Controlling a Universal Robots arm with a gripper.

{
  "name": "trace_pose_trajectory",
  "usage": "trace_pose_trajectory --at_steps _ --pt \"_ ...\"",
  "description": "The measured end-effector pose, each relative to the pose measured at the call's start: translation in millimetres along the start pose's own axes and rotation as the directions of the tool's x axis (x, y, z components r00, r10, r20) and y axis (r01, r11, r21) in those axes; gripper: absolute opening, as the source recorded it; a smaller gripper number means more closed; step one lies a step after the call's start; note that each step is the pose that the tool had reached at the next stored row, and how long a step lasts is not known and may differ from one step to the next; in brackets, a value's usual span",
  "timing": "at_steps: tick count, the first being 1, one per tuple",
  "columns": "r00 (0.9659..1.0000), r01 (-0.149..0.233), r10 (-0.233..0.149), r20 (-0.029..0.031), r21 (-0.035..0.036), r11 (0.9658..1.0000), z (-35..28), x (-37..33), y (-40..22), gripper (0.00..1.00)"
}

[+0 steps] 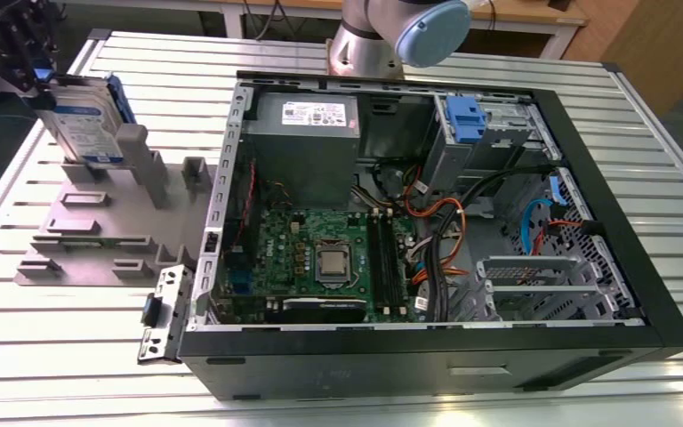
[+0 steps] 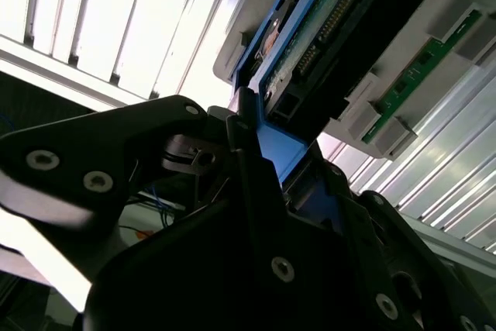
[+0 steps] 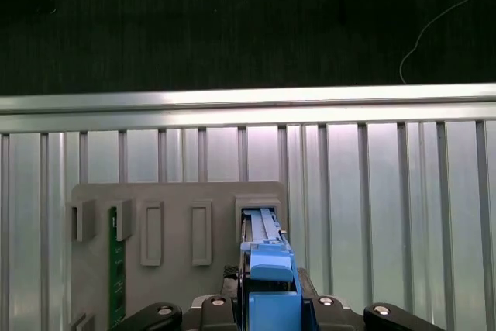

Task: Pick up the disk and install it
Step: 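Pick up the disk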

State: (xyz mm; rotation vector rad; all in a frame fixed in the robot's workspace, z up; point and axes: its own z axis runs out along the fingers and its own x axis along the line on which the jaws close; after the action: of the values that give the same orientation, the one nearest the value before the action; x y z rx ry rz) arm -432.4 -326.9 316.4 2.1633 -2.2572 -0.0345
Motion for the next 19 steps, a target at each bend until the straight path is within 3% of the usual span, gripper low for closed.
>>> trace_pose_trajectory --at_steps 19 --pt "1.0 0.0 0.0 -0.0075 0.0004 1.0 -19.1 -0.1 0.5 0.36"
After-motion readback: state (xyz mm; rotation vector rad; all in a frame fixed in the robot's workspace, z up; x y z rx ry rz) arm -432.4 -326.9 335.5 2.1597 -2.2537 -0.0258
